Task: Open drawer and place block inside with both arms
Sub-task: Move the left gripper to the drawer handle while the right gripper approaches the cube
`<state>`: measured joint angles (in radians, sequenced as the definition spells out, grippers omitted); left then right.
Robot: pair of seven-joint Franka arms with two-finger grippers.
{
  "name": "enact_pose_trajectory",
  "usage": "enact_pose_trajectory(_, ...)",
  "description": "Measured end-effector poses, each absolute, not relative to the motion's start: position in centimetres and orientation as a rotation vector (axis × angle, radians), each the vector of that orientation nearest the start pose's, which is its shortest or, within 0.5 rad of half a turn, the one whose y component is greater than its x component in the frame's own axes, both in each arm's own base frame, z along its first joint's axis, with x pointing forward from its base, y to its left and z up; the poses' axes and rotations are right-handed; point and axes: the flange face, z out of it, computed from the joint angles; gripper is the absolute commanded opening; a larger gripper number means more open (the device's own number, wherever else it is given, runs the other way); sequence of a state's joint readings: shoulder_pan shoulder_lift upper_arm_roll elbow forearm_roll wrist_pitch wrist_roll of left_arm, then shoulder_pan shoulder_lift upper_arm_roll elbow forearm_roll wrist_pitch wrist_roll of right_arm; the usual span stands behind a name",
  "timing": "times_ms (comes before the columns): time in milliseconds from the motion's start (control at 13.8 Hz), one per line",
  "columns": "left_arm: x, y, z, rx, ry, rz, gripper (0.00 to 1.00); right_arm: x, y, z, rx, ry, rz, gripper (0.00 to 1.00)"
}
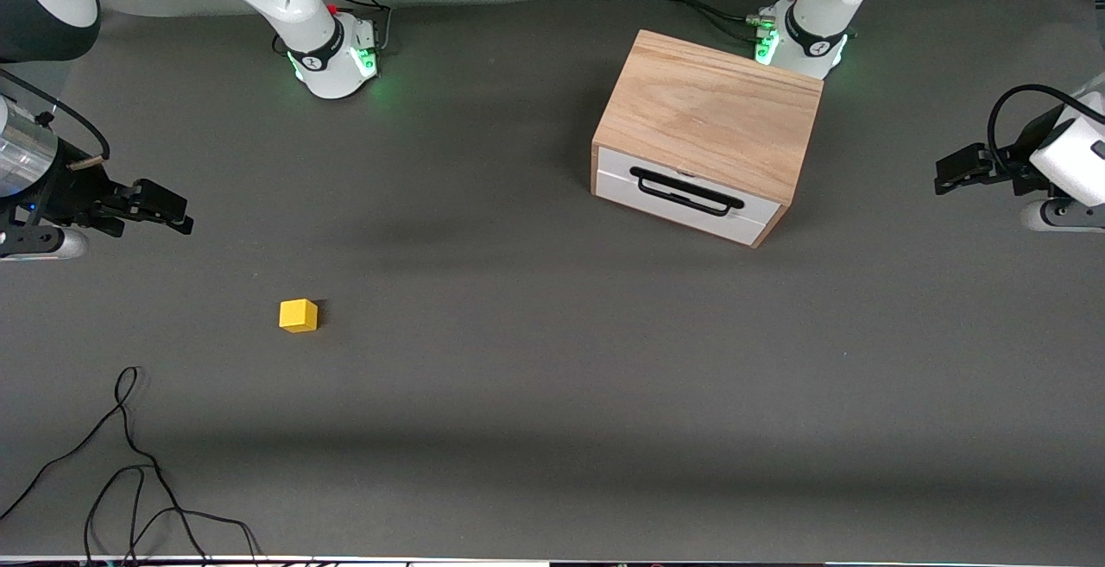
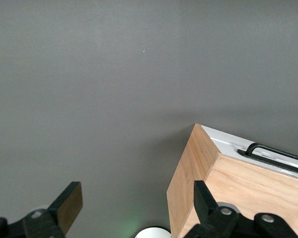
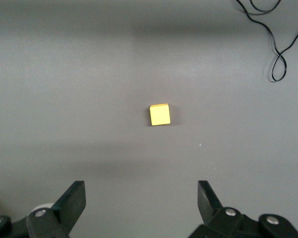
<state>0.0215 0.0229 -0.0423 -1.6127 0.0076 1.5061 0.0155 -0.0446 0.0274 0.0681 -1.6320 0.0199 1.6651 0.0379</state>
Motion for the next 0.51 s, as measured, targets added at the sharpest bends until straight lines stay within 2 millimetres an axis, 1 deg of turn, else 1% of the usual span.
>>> enact_pose_trajectory(506,55.16,-1.04,58.69,-3.128,0.06,0.203,1.0,56.82,1.5,58.65,-3.12,0.03,0.017,1.0)
